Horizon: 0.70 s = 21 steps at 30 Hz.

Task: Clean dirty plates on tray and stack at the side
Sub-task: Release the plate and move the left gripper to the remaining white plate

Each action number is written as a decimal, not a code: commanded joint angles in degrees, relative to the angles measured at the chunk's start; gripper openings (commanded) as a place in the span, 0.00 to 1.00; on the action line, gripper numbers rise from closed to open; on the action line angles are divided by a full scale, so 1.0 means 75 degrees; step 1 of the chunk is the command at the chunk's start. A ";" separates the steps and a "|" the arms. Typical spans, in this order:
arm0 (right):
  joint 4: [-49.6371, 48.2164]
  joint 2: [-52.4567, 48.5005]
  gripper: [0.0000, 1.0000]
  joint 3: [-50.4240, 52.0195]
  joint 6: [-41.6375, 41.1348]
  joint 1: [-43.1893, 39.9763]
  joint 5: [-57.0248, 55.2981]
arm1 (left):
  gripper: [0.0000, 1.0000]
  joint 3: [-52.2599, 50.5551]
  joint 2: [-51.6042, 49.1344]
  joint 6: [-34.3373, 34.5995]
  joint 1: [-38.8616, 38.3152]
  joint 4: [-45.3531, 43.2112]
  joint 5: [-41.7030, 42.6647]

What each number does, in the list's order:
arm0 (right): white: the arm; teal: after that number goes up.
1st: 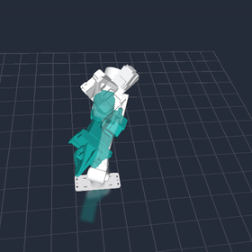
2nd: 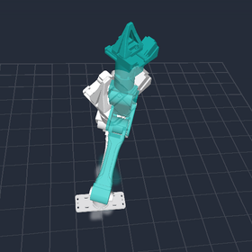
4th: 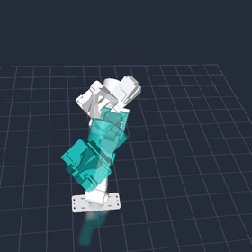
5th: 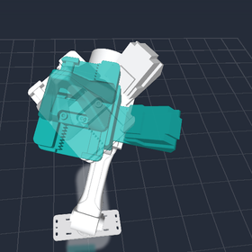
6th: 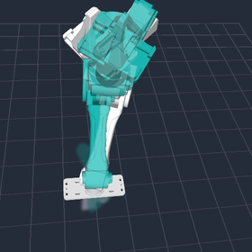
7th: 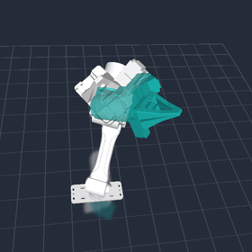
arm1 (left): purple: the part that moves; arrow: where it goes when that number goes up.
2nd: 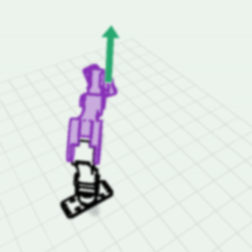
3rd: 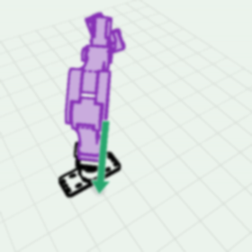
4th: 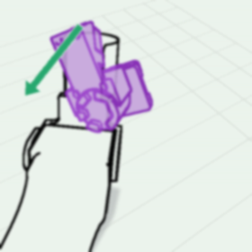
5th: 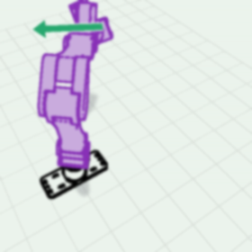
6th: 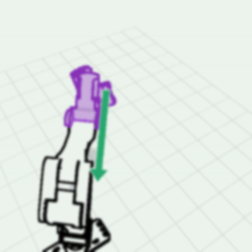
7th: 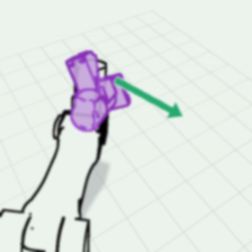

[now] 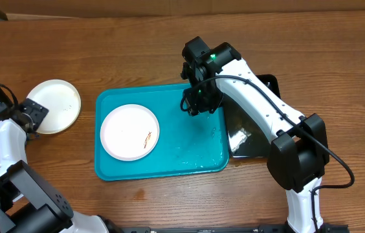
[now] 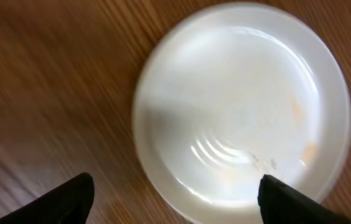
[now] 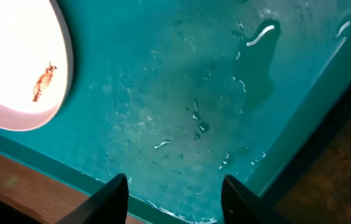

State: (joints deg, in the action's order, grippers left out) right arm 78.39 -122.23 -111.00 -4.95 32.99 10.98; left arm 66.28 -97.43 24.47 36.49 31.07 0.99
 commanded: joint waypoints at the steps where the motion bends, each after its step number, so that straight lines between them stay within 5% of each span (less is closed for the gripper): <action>1: 0.0195 0.0181 0.51 0.0023 -0.0029 -0.0058 -0.0338 | 0.82 0.0388 0.0117 -0.0356 -0.0047 0.0490 0.2221; 7: 0.0580 0.0184 0.55 0.0026 -0.0181 -0.0224 -0.0347 | 0.74 0.0370 0.0233 -0.0816 -0.0551 0.2084 0.3375; 21: 0.0912 0.0184 0.56 0.0026 -0.0373 -0.0761 -0.0347 | 0.69 0.0023 0.0221 -0.1370 -0.3174 0.3083 0.0574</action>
State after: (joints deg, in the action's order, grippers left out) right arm 84.90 -122.23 -110.98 -7.29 28.16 8.69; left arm 67.37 -97.23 15.00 14.96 53.93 12.88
